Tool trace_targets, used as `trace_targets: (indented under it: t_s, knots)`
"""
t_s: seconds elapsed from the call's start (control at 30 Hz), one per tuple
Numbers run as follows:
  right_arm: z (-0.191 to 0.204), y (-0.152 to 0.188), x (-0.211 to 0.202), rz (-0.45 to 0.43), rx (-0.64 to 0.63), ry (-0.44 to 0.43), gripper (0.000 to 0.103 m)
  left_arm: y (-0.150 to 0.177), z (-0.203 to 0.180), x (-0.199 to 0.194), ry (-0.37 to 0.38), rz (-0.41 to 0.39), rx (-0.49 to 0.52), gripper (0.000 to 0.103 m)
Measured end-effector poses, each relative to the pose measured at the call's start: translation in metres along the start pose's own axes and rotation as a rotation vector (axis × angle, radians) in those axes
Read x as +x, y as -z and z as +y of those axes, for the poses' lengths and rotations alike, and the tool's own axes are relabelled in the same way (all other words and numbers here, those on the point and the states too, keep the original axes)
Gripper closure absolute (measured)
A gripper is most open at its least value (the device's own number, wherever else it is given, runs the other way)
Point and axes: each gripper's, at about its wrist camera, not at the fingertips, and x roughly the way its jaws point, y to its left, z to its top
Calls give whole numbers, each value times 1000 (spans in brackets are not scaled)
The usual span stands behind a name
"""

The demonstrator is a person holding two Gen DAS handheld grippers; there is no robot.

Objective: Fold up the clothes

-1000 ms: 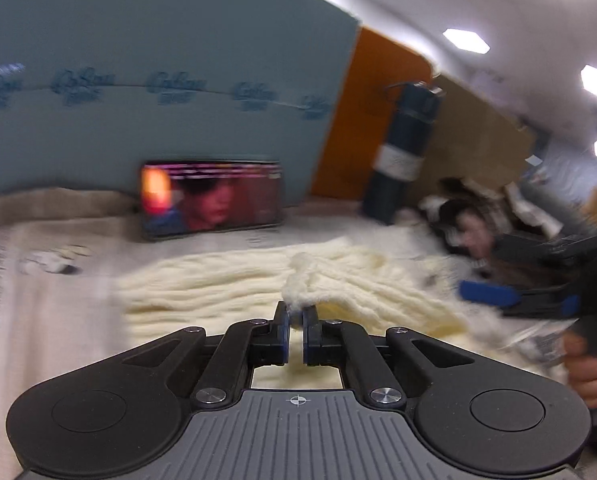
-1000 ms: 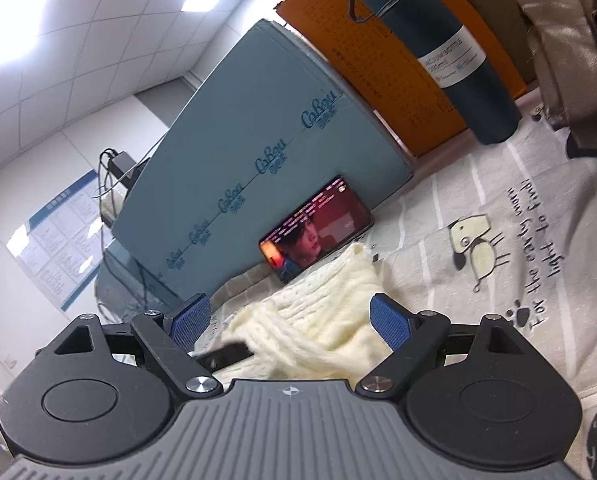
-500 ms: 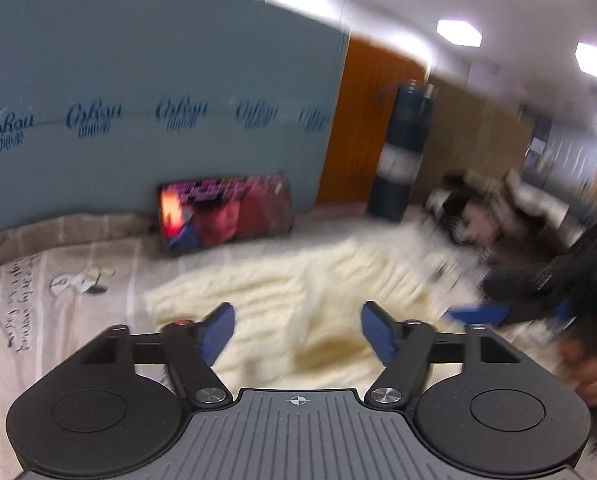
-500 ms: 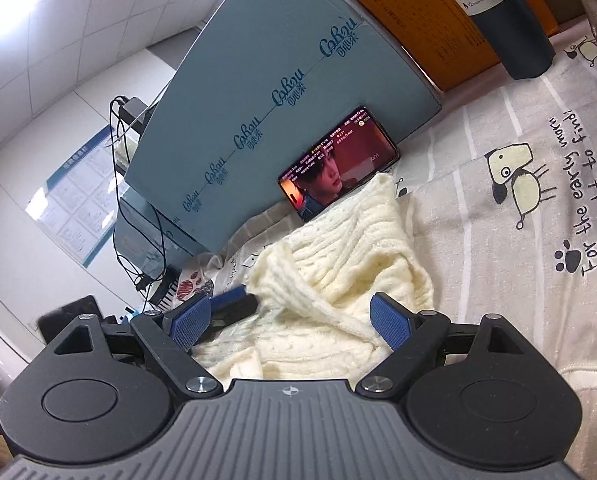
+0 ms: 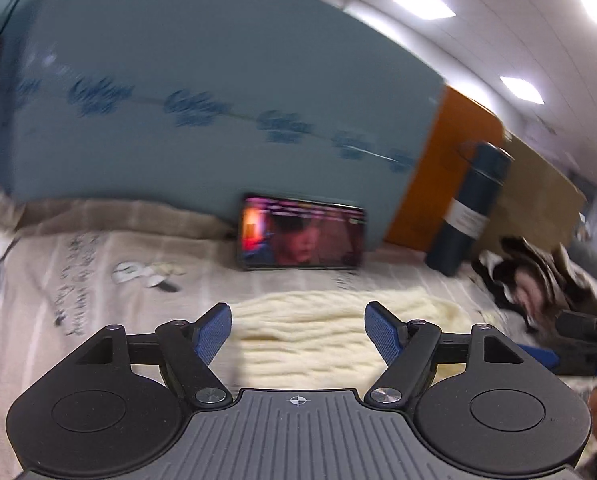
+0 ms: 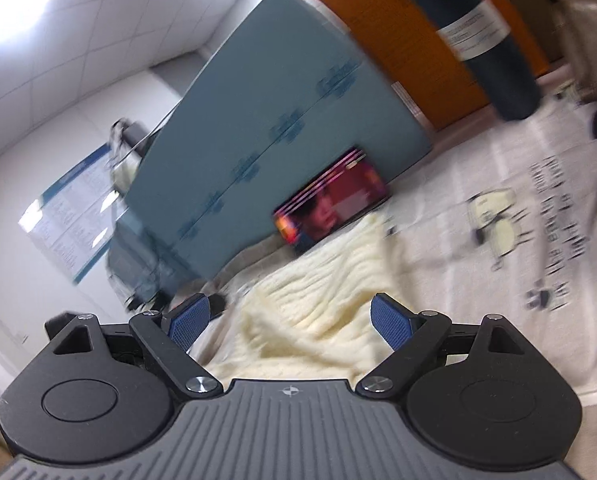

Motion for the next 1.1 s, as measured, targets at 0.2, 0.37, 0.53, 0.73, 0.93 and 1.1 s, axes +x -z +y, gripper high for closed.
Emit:
trace_targets:
  t_s: [0.2, 0.37, 0.53, 0.73, 0.93, 1.1]
  knots:
    - [-25, -9, 1, -21, 104, 50, 16, -1, 38, 12, 23, 75, -175, 28]
    - [5, -8, -18, -67, -89, 109, 16, -5, 4, -36, 82, -25, 99, 17]
    - [54, 28, -48, -58, -525, 166, 10, 40, -46, -99, 149, -84, 585, 9]
    - [73, 78, -80, 100, -823, 203, 8, 96, -82, -134, 149, 75, 978, 9]
    - [75, 108, -69, 254, -1010, 355, 8, 117, -87, -117, -5, 95, 1135, 9]
    - [73, 116, -45, 276, -1095, 359, 8, 120, -87, -106, -15, 38, 1193, 9]
